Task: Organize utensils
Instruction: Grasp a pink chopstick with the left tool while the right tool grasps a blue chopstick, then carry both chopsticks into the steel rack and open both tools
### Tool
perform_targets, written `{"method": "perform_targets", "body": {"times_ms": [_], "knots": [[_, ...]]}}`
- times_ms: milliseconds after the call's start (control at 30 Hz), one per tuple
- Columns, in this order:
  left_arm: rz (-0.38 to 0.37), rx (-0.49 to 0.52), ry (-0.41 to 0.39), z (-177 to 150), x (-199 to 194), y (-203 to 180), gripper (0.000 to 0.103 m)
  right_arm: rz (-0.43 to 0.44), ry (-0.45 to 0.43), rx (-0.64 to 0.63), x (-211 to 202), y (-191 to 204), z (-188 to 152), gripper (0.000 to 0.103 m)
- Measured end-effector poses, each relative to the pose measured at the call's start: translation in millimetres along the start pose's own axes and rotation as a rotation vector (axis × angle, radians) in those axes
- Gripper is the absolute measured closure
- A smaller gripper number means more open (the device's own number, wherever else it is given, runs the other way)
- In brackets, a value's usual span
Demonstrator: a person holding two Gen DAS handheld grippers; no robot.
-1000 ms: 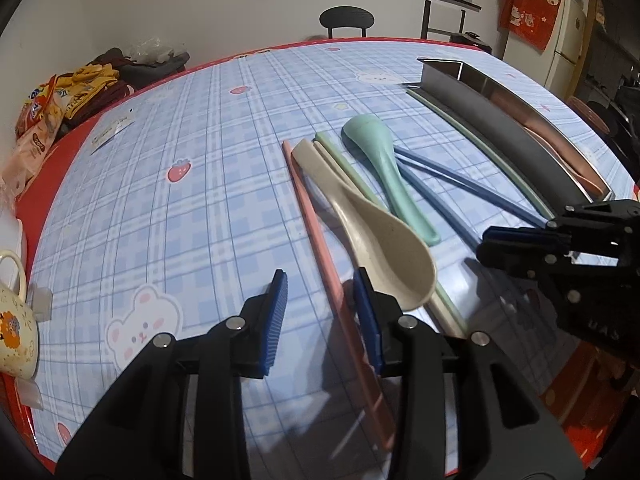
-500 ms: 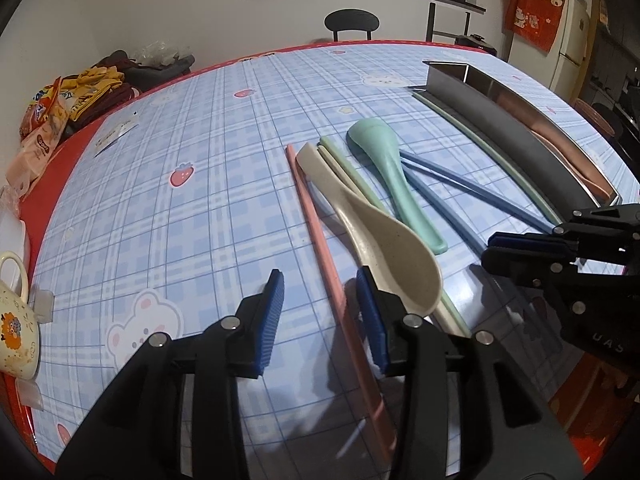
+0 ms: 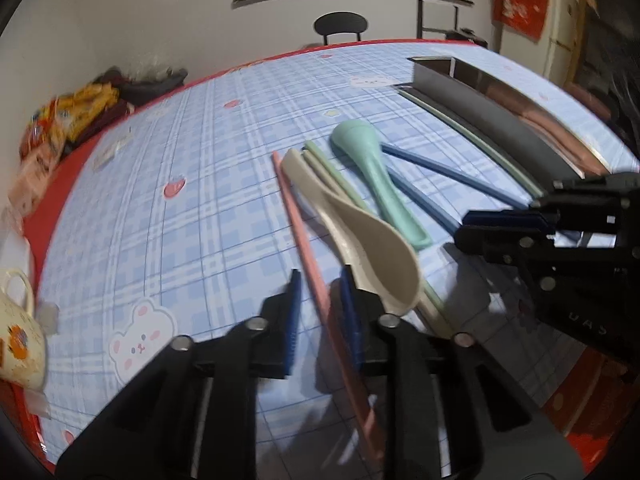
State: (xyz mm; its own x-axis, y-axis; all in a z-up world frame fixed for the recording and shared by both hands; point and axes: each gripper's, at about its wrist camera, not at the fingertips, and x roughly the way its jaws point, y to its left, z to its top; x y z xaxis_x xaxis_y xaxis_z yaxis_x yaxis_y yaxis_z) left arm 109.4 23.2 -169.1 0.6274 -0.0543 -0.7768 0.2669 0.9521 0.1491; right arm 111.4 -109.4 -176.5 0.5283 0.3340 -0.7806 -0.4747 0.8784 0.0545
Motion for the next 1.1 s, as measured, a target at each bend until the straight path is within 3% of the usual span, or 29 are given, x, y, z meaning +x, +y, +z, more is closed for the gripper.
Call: {"method": "perform_targets", "body": {"times_ms": [167,333,500,767,900,1100], "knots": [[0.021,0.017,-0.004,0,-1,-2,0.090,-0.001,-0.002,0.000,0,3,-1,0.094],[0.018,-0.072,-0.001,-2,-1,14,0.093,0.005,-0.012,0.025,-4,-1,-5,0.096],[-0.037,-0.217,-0.020,-8,-5,40,0.093,0.025,-0.043,0.105,-12,-16,-10,0.096],[-0.099,-0.426,-0.129,-24,-23,76,0.093,0.016,-0.140,0.154,-28,-24,-14,0.096],[-0.111,-0.458,-0.212,-29,-39,82,0.093,0.022,-0.172,0.189,-34,-32,-16,0.096],[-0.125,-0.480,-0.234,-31,-42,86,0.093,0.035,-0.216,0.198,-42,-33,-17,0.096]]}}
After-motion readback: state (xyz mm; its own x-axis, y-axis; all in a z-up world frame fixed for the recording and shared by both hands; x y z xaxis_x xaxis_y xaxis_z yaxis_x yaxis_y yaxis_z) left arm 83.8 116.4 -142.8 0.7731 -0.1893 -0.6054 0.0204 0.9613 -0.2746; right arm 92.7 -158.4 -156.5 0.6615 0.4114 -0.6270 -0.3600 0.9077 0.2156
